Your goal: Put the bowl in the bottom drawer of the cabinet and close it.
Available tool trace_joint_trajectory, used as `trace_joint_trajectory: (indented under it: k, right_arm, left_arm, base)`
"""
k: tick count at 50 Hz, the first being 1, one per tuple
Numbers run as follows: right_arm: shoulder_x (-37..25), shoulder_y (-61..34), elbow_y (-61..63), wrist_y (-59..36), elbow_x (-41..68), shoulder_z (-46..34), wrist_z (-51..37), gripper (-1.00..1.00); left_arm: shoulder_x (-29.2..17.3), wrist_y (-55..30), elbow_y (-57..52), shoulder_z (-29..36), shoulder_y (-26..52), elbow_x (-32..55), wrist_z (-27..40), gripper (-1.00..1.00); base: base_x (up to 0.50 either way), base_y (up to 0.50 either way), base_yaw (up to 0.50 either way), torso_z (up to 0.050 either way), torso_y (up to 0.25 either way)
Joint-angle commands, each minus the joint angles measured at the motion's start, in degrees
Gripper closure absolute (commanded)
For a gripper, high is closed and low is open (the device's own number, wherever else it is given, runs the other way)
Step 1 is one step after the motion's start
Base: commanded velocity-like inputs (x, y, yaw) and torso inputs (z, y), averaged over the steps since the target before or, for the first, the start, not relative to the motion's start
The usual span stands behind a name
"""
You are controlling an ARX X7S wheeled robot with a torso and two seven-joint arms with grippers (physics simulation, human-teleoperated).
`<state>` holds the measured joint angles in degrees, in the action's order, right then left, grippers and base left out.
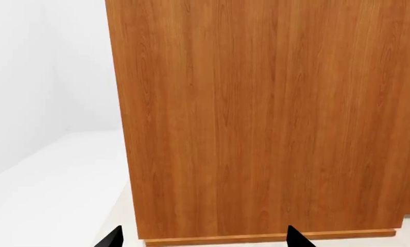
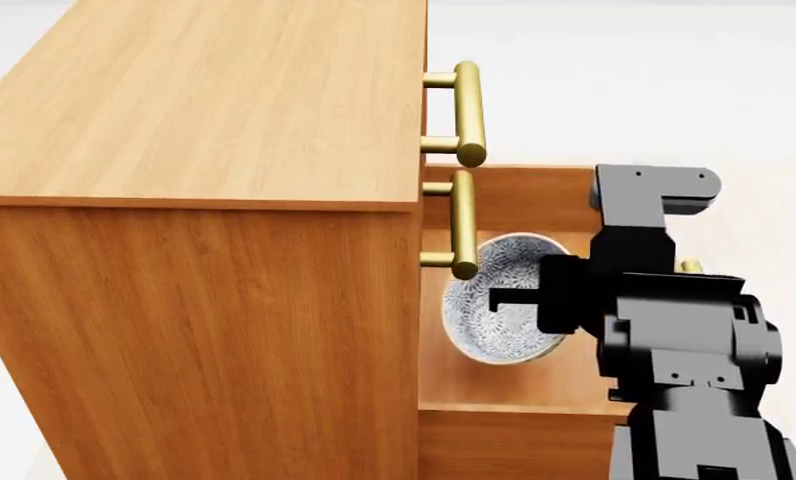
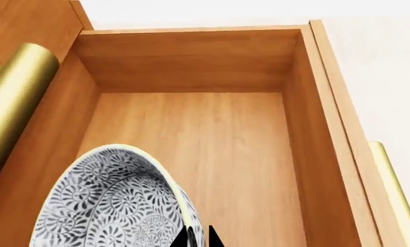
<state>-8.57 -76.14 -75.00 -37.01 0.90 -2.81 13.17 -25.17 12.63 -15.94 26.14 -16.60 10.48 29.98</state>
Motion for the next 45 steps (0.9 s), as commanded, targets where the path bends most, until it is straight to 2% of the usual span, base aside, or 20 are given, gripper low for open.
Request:
trace_joint_trajectory:
  k: [1,45]
  right_arm:
    - [0.2,-0.3,0.0,-1.8,0.2,1.5,1.6,1.00]
    - [0.0,0.5,0.0,-5.9,-0.4,6.9,1.4,1.00]
  left_arm:
    - [-0.1,0.0,-0.1,0.1,0.0,0.1,0.1,-1.00]
    - [-0.3,0.4,0.3,0.5,0.3,0.3,0.4,-1.00]
  base:
    - [0.00,0.00,0.00,0.000,0.000]
    - [0.00,0.00,0.00,0.000,0.000]
